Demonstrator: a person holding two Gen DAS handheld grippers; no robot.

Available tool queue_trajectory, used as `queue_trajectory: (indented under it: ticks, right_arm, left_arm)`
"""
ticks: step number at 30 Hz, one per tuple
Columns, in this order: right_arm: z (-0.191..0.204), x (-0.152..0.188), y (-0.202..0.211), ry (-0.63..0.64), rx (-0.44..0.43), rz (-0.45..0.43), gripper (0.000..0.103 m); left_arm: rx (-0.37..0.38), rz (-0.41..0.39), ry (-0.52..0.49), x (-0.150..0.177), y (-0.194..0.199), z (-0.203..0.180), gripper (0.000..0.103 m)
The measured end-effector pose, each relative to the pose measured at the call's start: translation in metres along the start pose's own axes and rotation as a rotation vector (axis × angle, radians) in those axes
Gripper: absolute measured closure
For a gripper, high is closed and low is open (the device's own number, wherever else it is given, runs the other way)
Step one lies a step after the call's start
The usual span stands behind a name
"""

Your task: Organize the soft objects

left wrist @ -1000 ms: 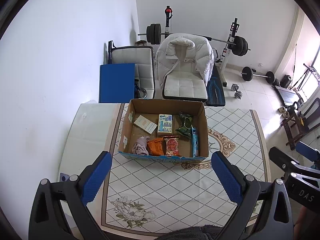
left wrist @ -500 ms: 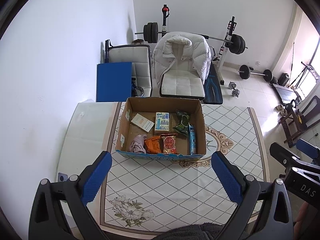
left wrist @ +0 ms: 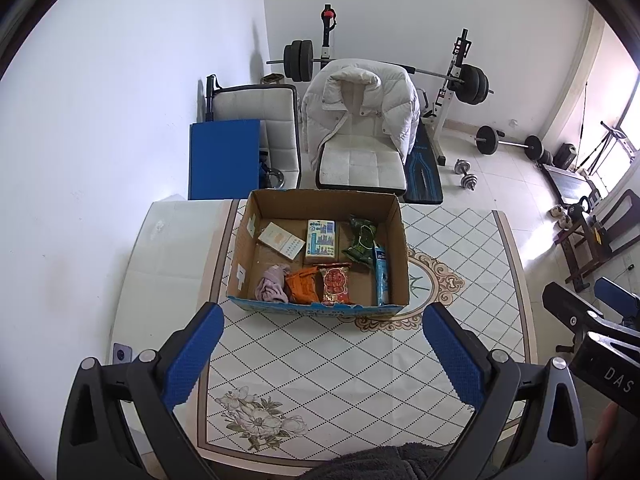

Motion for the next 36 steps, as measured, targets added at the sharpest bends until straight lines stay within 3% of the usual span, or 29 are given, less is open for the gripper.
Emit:
queue_trajectory:
  ticks: [36]
  right_arm:
    - [-0.0073,-0.0075,0.0001,-0.025,0.0,-0.001,0.01]
  left_arm:
    - [0.014,-0.008,0.002,-0.0066,-0.0038,-0.0049,0.001]
Point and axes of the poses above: each gripper's, at about its wrist camera, not at the fingertips, and y roughly against the way its jaws point, z to its left, x to its underside, the point moved 4 cm from there along -y, roughly the way its jaws point, and after that the axes turned 14 degrees about x, right-handed, at the moved point
